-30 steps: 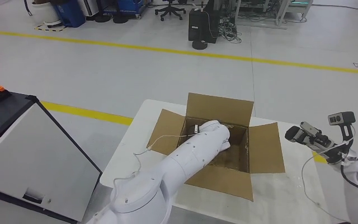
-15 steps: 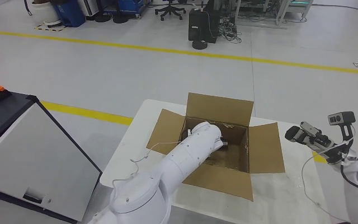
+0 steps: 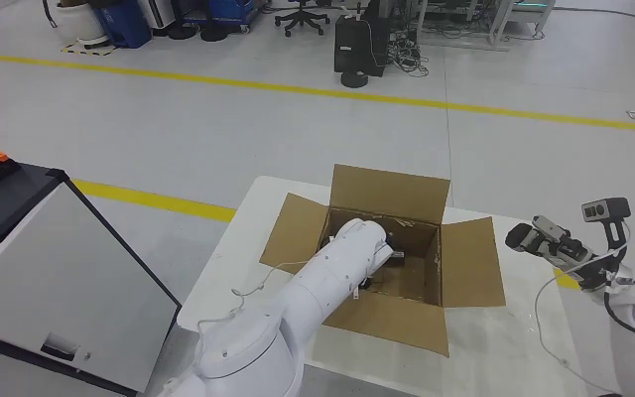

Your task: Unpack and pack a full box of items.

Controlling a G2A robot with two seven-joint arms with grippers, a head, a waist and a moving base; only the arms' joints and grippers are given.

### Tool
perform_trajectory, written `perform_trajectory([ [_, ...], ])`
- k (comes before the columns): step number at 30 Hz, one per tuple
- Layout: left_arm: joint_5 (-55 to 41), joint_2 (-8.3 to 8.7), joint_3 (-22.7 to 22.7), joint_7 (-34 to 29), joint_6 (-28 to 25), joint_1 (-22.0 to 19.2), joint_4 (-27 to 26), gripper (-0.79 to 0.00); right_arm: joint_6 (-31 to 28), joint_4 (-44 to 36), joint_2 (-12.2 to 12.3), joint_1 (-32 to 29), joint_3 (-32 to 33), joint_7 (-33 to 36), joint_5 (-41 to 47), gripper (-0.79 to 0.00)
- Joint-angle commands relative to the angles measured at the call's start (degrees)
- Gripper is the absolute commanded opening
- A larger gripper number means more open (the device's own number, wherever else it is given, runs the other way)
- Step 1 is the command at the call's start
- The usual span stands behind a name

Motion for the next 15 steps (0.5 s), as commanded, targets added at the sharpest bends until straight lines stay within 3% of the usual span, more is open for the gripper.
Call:
perform_trajectory([
  [1, 0.5, -0.03, 0.2, 0.7, 1.6, 0.2, -0.2, 0.0, 0.0, 0.0, 0.0, 0.0, 0.0, 0.0, 0.0, 0.0],
  [15, 1.9, -0.06, 0.8, 0.8, 1.6, 0.4, -0.6, 0.0, 0.0, 0.0, 0.0, 0.0, 0.0, 0.0, 0.0, 0.0],
])
